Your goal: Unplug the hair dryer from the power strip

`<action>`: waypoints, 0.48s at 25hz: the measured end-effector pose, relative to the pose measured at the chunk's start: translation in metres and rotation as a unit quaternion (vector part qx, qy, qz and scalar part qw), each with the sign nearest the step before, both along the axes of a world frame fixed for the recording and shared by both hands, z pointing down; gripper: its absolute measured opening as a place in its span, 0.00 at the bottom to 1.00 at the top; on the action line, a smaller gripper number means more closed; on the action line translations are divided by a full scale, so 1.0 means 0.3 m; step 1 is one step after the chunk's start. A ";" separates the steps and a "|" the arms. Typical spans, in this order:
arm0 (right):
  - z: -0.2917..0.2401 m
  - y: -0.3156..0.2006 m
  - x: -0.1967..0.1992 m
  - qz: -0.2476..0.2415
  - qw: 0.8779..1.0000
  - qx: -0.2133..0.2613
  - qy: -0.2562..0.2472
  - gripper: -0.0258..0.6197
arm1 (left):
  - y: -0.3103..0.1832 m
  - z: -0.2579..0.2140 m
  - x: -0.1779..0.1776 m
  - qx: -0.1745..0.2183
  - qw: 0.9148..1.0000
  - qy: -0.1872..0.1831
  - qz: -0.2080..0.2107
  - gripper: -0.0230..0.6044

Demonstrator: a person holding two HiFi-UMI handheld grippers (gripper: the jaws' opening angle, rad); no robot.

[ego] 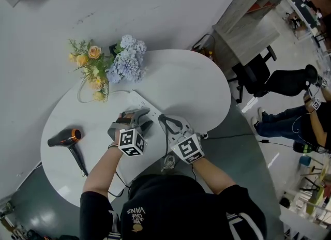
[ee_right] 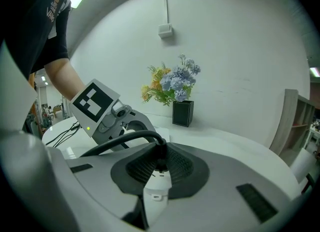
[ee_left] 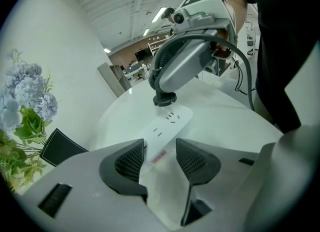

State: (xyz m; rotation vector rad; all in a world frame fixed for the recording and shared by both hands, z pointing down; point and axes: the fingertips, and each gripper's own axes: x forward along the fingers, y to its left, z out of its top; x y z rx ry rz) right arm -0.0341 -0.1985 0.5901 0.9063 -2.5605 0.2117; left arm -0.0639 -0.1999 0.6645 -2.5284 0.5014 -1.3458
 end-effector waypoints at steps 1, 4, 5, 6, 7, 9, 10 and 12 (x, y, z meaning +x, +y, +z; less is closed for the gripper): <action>-0.006 0.004 0.006 0.003 1.000 0.000 -0.002 0.15 | 0.000 0.001 0.000 0.000 1.000 -0.001 -0.001 0.38; -0.027 0.019 0.024 0.011 1.000 0.000 -0.008 0.15 | 0.002 0.001 0.001 -0.001 1.000 -0.003 0.001 0.38; -0.035 0.026 0.030 0.014 1.000 0.000 -0.009 0.15 | 0.004 0.000 0.001 -0.001 1.000 -0.005 0.002 0.38; -0.043 0.033 0.036 0.016 1.000 0.001 -0.010 0.15 | 0.006 -0.002 0.001 -0.001 1.000 -0.008 0.004 0.38; -0.050 0.040 0.043 0.019 1.000 0.001 -0.011 0.15 | 0.008 -0.003 0.001 -0.001 1.000 -0.011 0.006 0.38; -0.062 0.049 0.055 0.025 1.000 -0.001 -0.016 0.15 | 0.011 -0.005 0.002 0.001 1.000 -0.019 0.006 0.38; -0.068 0.054 0.061 0.028 0.999 -0.001 -0.019 0.15 | 0.013 -0.007 0.003 0.000 1.000 -0.020 0.003 0.38; -0.079 0.063 0.071 0.032 0.999 0.000 -0.022 0.15 | 0.017 -0.019 0.009 -0.003 1.000 -0.014 -0.006 0.38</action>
